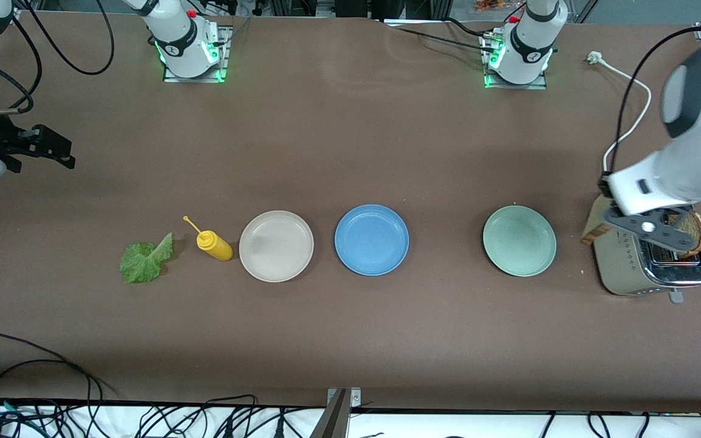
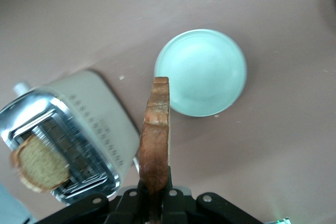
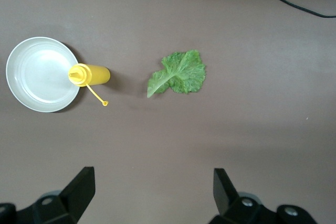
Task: Make sandwich in blue plate with both arms
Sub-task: 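Carry the bread slice with the left gripper onto the blue plate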
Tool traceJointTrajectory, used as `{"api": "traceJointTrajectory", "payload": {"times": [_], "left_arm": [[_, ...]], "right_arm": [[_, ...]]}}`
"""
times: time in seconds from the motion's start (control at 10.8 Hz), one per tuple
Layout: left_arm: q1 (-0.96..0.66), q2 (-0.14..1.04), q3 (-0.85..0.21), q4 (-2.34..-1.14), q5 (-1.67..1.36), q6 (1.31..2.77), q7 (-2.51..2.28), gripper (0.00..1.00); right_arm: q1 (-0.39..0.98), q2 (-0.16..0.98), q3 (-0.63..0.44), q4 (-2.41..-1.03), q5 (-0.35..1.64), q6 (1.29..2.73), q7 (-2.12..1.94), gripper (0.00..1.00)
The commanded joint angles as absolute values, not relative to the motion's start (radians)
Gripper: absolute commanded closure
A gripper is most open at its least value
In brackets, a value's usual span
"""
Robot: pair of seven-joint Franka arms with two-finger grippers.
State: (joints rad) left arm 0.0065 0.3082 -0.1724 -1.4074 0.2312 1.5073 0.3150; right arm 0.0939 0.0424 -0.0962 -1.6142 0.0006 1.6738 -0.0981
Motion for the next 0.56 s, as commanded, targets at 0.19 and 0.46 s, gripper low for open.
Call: {"api": "traceJointTrajectory", "payload": {"times": [0.19,0.46], "left_arm": [[-0.092,0.446,-0.192,-1.404,-0.088,1.491,0.275,0.98],[-0.147,0.546,-0.192,-1.344,-0.304,1.558,0.242,0.98]], "right_arm": [[0.087,0.046,-0.1,-1.611,-0.002,1.667,-0.112,0.0],[0.087,0.044,-0.098,-1.609,-0.002,1.667,-0.11,0.0]]}}
